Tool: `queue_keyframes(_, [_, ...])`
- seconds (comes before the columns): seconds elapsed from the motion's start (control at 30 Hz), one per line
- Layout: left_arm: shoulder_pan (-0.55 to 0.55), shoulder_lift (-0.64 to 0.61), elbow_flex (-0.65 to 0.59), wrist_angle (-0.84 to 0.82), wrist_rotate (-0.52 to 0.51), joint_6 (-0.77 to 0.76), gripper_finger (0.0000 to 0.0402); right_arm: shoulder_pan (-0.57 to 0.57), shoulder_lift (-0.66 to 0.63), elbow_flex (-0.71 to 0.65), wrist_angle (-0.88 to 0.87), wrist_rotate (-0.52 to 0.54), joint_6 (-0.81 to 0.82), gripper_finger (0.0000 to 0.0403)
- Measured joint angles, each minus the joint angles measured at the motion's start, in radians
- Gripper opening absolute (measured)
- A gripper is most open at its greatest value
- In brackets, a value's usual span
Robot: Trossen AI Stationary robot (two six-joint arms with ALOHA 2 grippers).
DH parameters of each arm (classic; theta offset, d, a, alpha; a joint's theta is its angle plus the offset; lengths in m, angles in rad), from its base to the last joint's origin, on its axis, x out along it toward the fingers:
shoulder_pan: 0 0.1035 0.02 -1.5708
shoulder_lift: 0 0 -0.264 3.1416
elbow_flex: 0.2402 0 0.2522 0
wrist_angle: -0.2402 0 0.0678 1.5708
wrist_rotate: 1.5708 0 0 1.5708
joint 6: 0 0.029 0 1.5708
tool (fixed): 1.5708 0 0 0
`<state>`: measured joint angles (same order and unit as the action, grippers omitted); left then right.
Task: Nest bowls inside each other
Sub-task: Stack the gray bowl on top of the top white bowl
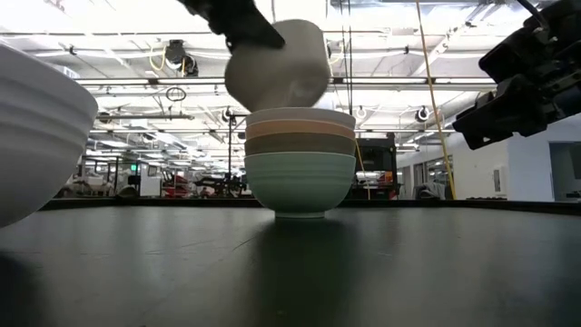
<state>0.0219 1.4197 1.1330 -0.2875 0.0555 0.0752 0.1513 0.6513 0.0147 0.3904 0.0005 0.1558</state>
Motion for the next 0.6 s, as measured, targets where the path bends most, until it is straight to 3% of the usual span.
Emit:
queue_keyframes(0.3, [-0.018, 0.186, 0.182, -0.148, 0.000, 0.018, 0.0003, 0.030, 0.021, 0.000, 0.000, 0.001, -0.002, 0.0000])
queue_keyframes(0.6, [-0.055, 0.271, 0.221, -0.205, -0.022, 0.001, 0.0003, 0.035, 0.043, 0.000, 0.001, 0.002, -0.003, 0.0000])
